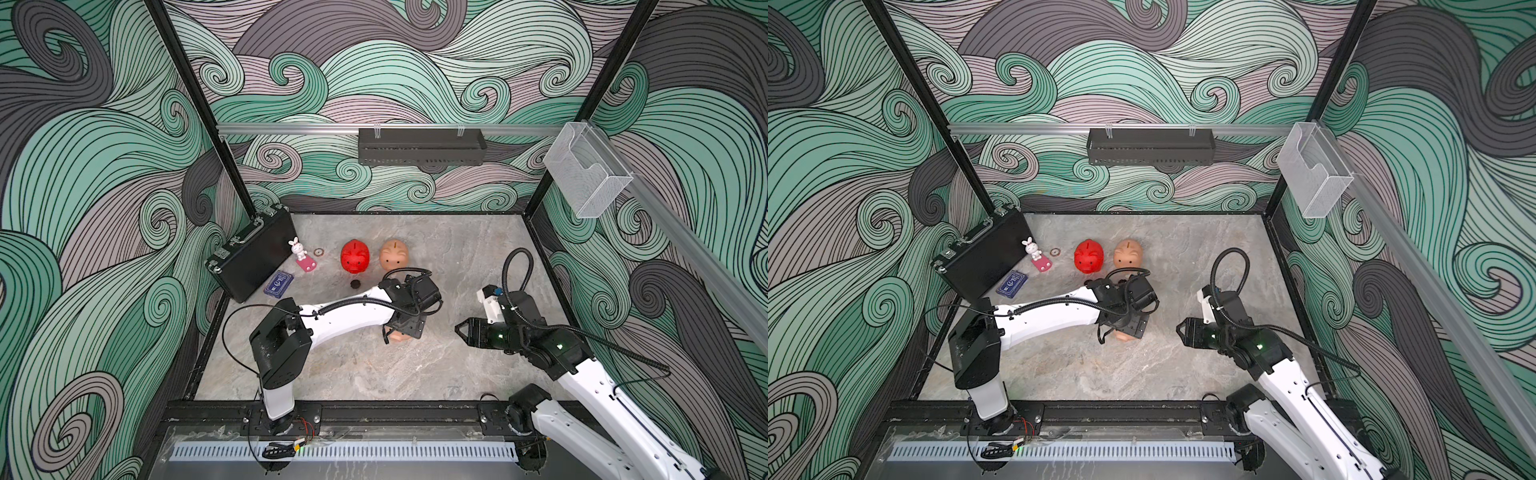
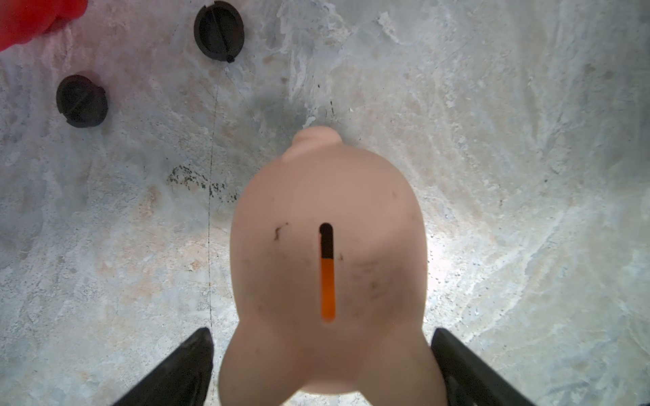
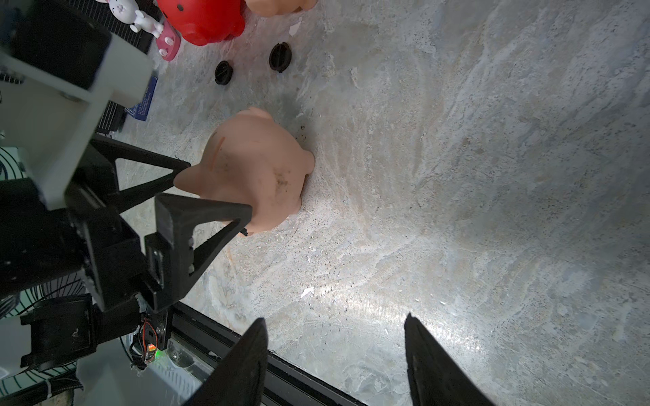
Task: Open piggy banks
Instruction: Adjust the piggy bank at the center of the board.
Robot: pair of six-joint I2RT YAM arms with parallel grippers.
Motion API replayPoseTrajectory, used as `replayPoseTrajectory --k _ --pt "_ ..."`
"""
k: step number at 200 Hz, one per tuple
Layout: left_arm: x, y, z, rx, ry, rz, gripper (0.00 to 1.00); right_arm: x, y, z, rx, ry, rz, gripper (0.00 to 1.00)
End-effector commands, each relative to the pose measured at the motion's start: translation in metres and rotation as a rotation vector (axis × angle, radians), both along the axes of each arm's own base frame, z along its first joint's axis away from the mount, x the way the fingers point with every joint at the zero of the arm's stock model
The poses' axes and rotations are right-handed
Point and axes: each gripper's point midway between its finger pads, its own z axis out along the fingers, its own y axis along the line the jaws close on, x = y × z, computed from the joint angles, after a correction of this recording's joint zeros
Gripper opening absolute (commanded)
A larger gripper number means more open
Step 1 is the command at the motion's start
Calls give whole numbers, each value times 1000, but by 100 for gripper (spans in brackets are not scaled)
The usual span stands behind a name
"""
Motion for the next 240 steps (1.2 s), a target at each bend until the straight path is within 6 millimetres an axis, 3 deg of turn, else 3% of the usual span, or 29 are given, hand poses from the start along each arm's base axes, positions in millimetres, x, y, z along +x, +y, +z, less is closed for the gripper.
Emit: replayPoseTrajectory --k 1,33,127,165,193,220,240 --pt "1 1 6 29 -10 14 92 2 -3 7 -1 -13 -21 62" --pt "1 1 6 36 -15 12 85 4 -3 7 -8 -10 -27 62" --pt "4 2 12 40 -40 17 81 13 -6 10 -7 -63 -60 61" --pt "4 -9 18 -94 -31 -8 80 24 1 16 36 -121 -57 76" --pt "3 -17 16 -230 5 -23 80 32 1 17 38 -195 -61 80" --pt "7 -20 15 -382 45 -18 80 36 2 10 39 -213 -57 99" --pt "7 -21 16 -480 71 -25 80 36 4 4 47 -197 -61 99"
